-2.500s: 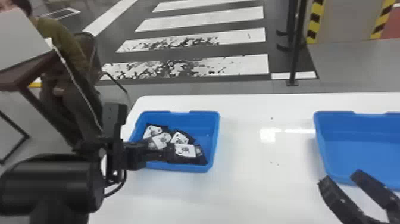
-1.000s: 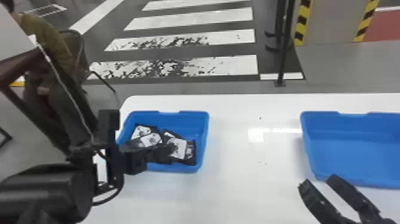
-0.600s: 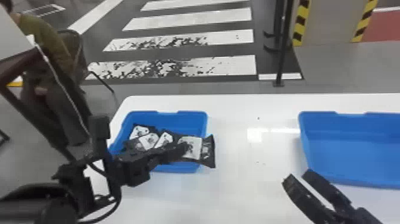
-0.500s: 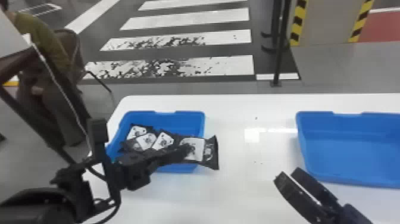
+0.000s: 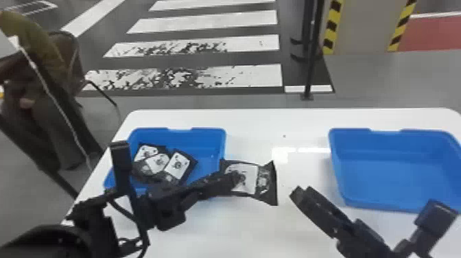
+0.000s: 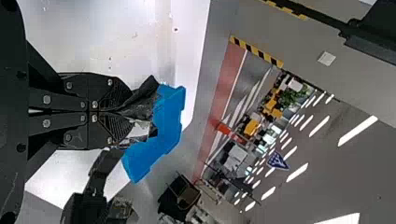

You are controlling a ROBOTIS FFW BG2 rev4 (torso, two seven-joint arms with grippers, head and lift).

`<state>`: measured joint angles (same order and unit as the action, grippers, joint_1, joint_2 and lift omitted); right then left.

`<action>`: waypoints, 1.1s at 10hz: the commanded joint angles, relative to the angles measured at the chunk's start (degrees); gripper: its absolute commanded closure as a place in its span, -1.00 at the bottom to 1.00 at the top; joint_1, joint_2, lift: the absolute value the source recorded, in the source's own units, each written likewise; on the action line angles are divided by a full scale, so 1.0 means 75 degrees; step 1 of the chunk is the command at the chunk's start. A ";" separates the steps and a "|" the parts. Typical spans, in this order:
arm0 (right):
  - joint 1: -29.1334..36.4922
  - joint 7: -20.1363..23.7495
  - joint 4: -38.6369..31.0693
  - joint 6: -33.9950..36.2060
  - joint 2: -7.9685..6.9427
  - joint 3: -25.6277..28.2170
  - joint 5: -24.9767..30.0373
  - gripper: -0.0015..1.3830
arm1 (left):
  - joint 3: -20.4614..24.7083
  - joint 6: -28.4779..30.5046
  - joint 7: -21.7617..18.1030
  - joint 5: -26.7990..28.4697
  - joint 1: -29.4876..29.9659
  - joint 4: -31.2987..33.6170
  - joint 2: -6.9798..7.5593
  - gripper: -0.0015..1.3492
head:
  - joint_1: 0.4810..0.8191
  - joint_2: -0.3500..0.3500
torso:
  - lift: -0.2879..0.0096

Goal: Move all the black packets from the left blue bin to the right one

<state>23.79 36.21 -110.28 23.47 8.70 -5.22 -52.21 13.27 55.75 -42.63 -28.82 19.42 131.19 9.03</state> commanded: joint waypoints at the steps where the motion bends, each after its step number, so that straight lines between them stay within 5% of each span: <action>1: -0.0322 0.0011 0.0351 0.0038 0.0000 -0.0051 -0.0093 -0.81 | -0.0170 -0.0009 0.0000 -0.0133 -0.0040 0.0010 0.0026 0.80 | 0.27 0.39 | -0.01; 4: -0.0584 0.0035 0.0613 0.0263 0.0000 -0.0341 -0.0413 -0.81 | -0.0322 0.0029 0.0012 -0.0210 -0.0096 0.0010 0.0038 0.80 | 0.27 0.33 | -0.01; 5: -0.0659 0.0082 0.0613 0.0320 0.0012 -0.0447 -0.0519 -0.60 | -0.0337 0.0047 0.0012 -0.0194 -0.0096 -0.0008 0.0026 0.80 | 0.27 0.35 | -0.01; 6: -0.0678 0.0093 0.0613 0.0320 0.0024 -0.0523 -0.0504 0.05 | -0.0322 0.0047 0.0024 -0.0194 -0.0115 -0.0008 0.0026 0.80 | 0.27 0.37 | -0.01; 7: -0.0678 0.0105 0.0613 0.0320 0.0012 -0.0554 -0.0489 0.46 | -0.0322 0.0066 0.0024 -0.0194 -0.0115 -0.0008 0.0038 0.80 | 0.27 0.40 | -0.01; 9: -0.0659 0.0105 0.0632 0.0207 0.0024 -0.0554 -0.0474 0.86 | -0.0337 0.0066 0.0035 -0.0179 -0.0115 -0.0008 0.0038 0.80 | 0.27 0.42 | -0.01; 11: -0.0622 0.0117 0.0632 0.0151 0.0012 -0.0554 -0.0656 0.86 | -0.0307 -0.0103 0.0176 -0.0255 -0.0059 -0.0008 0.0026 0.78 | 0.27 0.42 | -0.01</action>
<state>19.03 37.11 -105.46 24.77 8.81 -9.37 -56.74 10.84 55.51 -41.39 -30.48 18.78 131.13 9.26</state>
